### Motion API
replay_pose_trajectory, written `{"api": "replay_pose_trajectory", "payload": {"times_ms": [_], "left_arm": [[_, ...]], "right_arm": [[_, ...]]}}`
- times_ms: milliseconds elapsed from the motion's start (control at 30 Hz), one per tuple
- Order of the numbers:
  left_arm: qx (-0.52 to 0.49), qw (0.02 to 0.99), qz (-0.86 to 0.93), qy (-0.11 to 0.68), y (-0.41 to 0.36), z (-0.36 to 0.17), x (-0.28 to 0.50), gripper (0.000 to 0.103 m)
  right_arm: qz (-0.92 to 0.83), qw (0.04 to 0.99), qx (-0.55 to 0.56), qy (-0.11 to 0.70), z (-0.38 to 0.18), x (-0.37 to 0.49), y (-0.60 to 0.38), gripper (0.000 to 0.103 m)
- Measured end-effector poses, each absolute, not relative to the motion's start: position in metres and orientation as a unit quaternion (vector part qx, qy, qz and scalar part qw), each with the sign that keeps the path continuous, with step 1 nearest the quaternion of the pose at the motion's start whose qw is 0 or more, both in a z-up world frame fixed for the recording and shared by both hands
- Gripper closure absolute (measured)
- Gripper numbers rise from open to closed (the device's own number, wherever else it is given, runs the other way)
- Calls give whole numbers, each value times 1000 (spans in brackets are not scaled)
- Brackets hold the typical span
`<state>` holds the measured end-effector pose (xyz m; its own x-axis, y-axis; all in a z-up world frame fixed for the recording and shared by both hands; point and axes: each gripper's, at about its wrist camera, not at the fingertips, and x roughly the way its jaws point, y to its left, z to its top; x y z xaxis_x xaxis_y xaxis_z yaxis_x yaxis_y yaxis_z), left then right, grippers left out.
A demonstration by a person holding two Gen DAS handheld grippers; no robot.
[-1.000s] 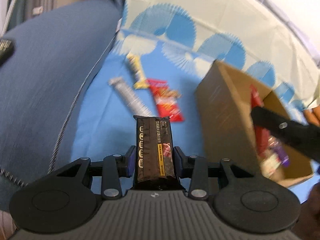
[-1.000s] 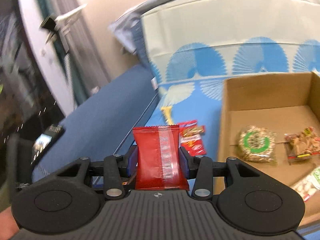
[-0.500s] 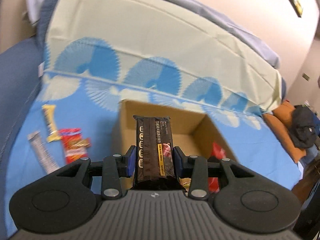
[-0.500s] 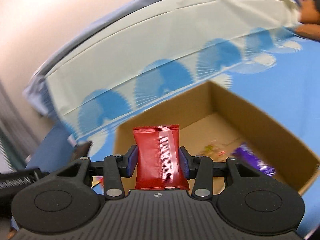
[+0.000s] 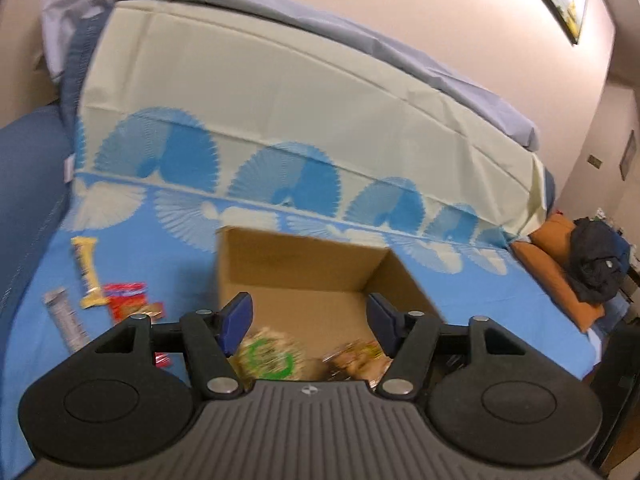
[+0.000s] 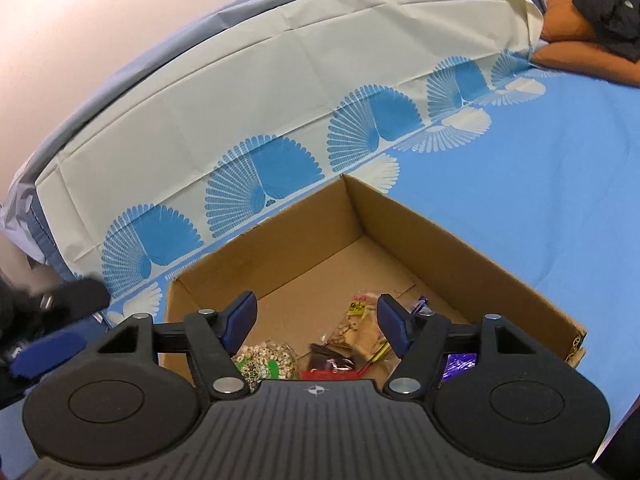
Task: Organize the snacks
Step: 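Grasp the silver stick pack with left tool while right tool returns to the snacks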
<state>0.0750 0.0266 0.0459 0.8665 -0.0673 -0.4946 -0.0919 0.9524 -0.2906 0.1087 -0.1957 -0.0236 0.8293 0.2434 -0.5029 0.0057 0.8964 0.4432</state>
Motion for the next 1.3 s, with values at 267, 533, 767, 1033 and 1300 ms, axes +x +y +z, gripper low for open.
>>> {"api": "replay_pose_trajectory", "payload": {"times_ms": [267, 533, 767, 1033, 1300], "left_arm": [[-181, 939, 43, 290, 89, 16, 24, 41], [-227, 915, 66, 326, 145, -17, -1, 65], [-247, 892, 128, 357, 181, -42, 13, 87], [-266, 869, 185, 373, 207, -67, 73, 64], [-207, 854, 253, 404, 202, -94, 149, 22]], "right_arm": [[66, 943, 176, 276, -23, 100, -179, 35], [42, 944, 135, 298, -35, 101, -159, 25], [103, 946, 109, 288, -35, 96, -132, 45], [174, 939, 92, 282, -32, 93, -104, 65], [218, 930, 62, 290, -34, 92, -88, 56]]}}
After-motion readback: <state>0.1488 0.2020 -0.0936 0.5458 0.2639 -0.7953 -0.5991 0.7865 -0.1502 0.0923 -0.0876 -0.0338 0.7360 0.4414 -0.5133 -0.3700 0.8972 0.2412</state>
